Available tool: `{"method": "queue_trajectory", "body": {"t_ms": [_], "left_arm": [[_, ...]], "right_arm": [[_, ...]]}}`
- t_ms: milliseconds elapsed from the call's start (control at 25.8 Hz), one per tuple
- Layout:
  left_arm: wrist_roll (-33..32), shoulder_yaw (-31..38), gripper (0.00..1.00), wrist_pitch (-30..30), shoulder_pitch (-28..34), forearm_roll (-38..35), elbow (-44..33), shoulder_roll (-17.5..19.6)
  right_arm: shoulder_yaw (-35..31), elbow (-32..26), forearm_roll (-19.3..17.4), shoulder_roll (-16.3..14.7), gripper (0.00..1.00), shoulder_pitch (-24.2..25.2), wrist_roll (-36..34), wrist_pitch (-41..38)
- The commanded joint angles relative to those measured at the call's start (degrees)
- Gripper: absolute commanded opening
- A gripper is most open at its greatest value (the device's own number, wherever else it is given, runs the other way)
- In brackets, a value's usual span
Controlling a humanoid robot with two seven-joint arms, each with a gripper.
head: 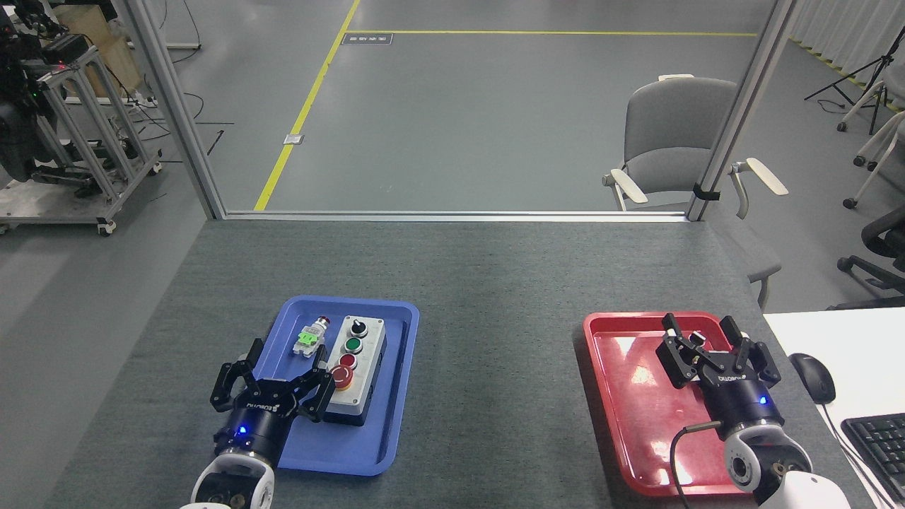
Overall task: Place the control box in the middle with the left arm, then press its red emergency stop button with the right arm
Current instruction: 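Lower the left gripper onto the near end of the grey control box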
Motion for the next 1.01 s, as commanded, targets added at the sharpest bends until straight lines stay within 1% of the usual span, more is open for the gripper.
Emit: {"method": "queue_trajectory", "body": {"t_ms": [0, 310, 543, 659, 969], "left_arm": [[0.14, 0.15, 1.00, -0.06, 0.29, 0.08, -0.18, 0.09], [-0.38, 0.32, 1.00, 0.03, 0.37, 0.08, -0.09, 0.18], [-0.03, 0.32, 1.00, 0.29, 0.37, 0.16, -0.18, -0.44], [-0.82, -0.03, 1.00, -0.94, 0.81, 0.25, -0.27, -0.26], [0.32, -1.87, 1.00, -0.68, 4.77, -0.45, -0.09, -0.44]], "right_arm": [[-0.09, 0.00, 0.01, 0.09, 1.00, 0.12, -0.21, -0.02], [-0.44, 0.09, 0.01, 0.09, 1.00, 0.21, -0.21, 0.07], [-0.61, 0.09, -0.08, 0.18, 1.00, 0.47, -0.21, -0.02], [-0.61, 0.17, -0.08, 0.09, 1.00, 0.38, -0.21, 0.16], [-1.23, 0.17, -0.60, 0.18, 1.00, 0.47, -0.21, 0.95]]}}
